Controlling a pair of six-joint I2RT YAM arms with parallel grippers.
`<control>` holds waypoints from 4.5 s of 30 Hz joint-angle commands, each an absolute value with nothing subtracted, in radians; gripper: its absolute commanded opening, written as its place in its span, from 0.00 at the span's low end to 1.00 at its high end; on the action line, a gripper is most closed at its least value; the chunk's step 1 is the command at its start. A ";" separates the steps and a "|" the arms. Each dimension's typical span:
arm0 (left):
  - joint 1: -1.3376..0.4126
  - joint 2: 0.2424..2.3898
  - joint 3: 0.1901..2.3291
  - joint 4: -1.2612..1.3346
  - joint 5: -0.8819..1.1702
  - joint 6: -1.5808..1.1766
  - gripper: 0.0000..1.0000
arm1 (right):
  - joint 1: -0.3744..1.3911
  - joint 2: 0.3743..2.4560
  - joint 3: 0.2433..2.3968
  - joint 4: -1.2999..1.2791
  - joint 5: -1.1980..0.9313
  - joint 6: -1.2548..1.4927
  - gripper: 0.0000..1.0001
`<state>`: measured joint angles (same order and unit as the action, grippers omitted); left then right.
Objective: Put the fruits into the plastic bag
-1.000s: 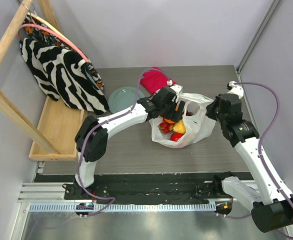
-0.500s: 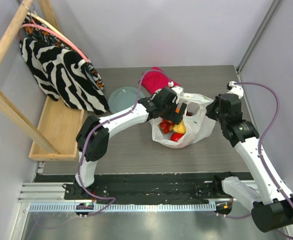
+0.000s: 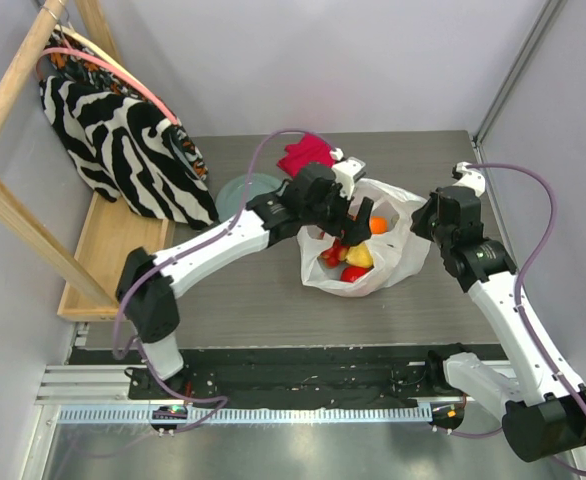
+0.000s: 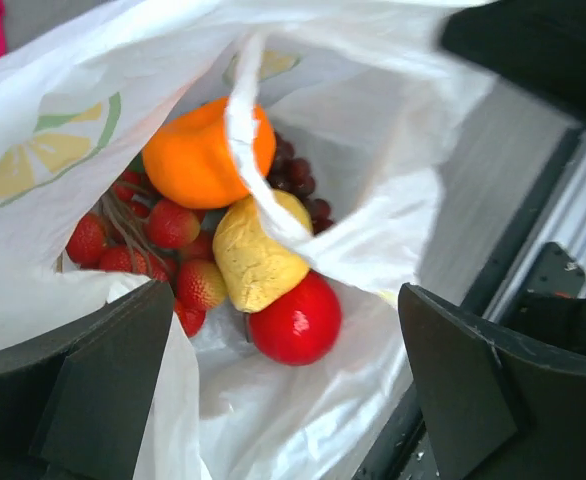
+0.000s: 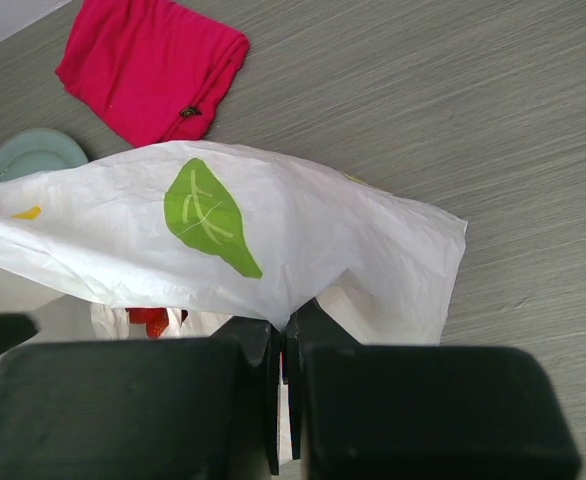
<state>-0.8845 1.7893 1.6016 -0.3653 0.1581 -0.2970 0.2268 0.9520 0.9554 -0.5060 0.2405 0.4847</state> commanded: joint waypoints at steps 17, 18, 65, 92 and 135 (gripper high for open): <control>-0.893 1.537 1.462 -0.555 -0.281 -0.377 0.89 | 0.225 0.965 0.969 -0.476 0.219 0.471 0.01; -0.893 1.552 1.465 -0.563 -0.287 -0.391 0.89 | 0.227 0.962 0.969 -0.476 0.227 0.469 0.01; -0.569 1.513 1.324 0.020 0.359 -1.038 0.00 | 0.337 1.008 1.307 -0.581 -0.043 0.141 0.63; -0.488 1.509 1.275 0.046 0.416 -1.124 0.00 | 0.733 1.307 1.289 -0.733 0.307 -0.187 0.71; -0.471 1.594 1.289 0.077 0.448 -0.939 0.00 | 0.764 1.011 1.135 -0.532 0.801 0.049 0.01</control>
